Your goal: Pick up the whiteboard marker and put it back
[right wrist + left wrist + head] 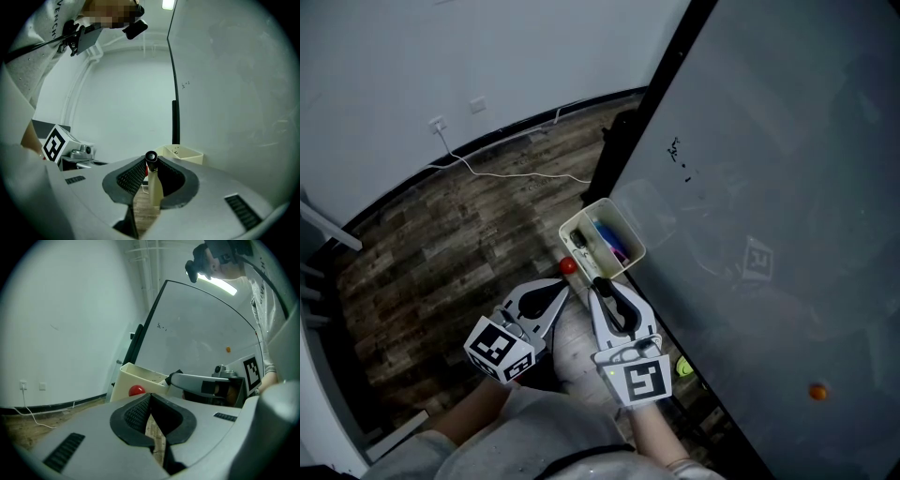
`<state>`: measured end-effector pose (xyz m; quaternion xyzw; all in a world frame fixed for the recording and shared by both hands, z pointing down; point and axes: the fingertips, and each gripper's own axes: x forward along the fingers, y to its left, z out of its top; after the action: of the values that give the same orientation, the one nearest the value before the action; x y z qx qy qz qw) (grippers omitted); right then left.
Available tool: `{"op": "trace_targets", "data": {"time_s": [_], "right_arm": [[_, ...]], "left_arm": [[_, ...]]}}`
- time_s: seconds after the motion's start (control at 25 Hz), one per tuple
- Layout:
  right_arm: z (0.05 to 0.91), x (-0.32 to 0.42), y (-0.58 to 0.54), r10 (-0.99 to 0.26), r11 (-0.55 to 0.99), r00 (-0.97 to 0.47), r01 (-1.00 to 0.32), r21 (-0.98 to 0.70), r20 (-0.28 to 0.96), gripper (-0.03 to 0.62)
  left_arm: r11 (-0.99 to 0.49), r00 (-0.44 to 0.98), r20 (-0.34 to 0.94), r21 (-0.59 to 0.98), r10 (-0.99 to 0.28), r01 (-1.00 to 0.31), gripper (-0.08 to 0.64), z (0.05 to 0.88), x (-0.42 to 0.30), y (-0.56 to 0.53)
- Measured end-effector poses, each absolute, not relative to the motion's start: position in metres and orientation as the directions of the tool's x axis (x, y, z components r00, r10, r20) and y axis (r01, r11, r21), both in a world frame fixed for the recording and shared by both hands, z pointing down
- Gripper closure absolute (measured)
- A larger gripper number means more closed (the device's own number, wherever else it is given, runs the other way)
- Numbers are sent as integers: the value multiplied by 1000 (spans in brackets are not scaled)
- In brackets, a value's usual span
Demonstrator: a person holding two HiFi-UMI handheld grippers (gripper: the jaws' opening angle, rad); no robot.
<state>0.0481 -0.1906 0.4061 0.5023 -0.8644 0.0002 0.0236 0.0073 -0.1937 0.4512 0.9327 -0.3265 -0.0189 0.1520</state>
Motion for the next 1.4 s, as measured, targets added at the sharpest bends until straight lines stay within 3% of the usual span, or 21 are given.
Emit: {"op": "trace_targets", "data": {"time_s": [1.4], "right_arm": [[366, 52, -206, -850, 526, -526, -849, 38, 21, 511]], "left_arm": [[-746, 787, 36, 296, -616, -597, 545, 433, 4, -196]]}}
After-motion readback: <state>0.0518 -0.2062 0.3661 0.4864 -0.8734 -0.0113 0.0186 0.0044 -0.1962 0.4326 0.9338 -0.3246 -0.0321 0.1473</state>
